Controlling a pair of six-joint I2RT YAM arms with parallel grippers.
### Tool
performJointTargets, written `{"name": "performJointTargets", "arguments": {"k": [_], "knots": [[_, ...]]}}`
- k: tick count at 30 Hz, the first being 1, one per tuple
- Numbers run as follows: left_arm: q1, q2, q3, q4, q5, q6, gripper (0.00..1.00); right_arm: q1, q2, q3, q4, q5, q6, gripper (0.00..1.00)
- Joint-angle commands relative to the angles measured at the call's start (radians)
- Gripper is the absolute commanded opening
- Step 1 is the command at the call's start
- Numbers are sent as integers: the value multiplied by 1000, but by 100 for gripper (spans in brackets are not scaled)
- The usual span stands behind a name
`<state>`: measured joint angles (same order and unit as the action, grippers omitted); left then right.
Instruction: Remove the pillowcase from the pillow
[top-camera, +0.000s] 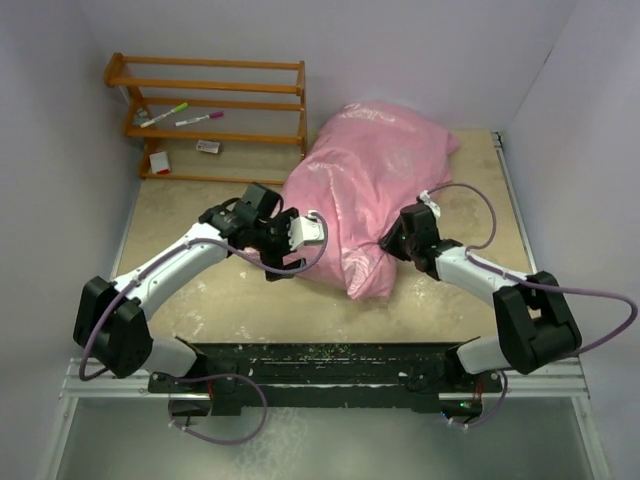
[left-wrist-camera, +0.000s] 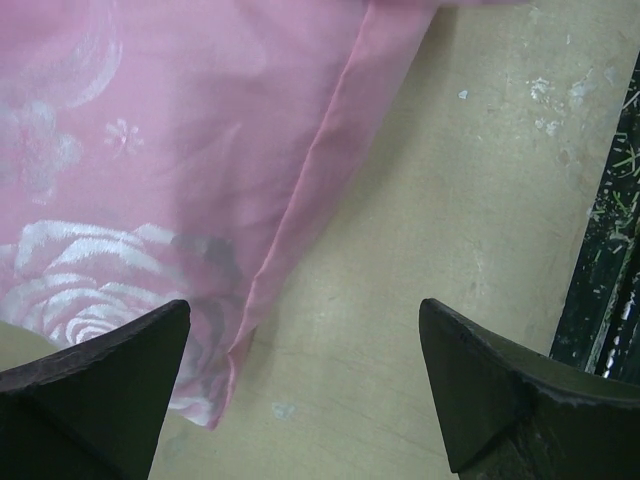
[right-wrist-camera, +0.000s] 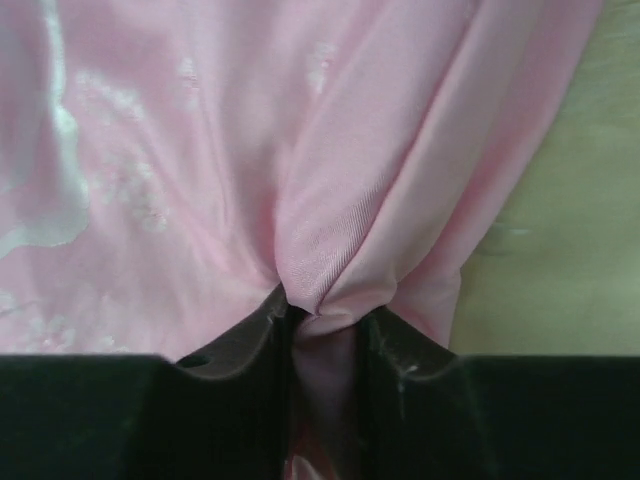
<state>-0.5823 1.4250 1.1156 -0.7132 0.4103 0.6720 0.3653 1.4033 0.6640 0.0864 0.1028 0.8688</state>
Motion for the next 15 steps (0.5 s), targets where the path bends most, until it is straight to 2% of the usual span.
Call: {"name": "performJointTargets", "arguments": {"k": [1, 2, 6, 9, 10, 11, 13, 15], "knots": [[74, -143, -4, -8, 24, 77, 99, 156, 20, 145, 15, 17, 35, 18], [115, -168, 7, -29, 59, 86, 99, 200, 25, 168, 10, 23, 48, 15], [290, -228, 74, -121, 148, 113, 99, 401, 82, 245, 11, 67, 132, 14], [340, -256, 80, -166, 160, 122, 99, 543, 170, 327, 16, 64, 162, 18], [346, -264, 75, -179, 160, 118, 99, 571, 193, 379, -1, 53, 170, 27], [346, -274, 70, -186, 161, 108, 99, 588, 207, 406, -17, 42, 177, 48], [346, -285, 55, -193, 167, 87, 99, 590, 181, 406, -54, 20, 217, 70], [347, -292, 47, -195, 176, 72, 99, 562, 97, 358, -55, 57, 241, 80]]}}
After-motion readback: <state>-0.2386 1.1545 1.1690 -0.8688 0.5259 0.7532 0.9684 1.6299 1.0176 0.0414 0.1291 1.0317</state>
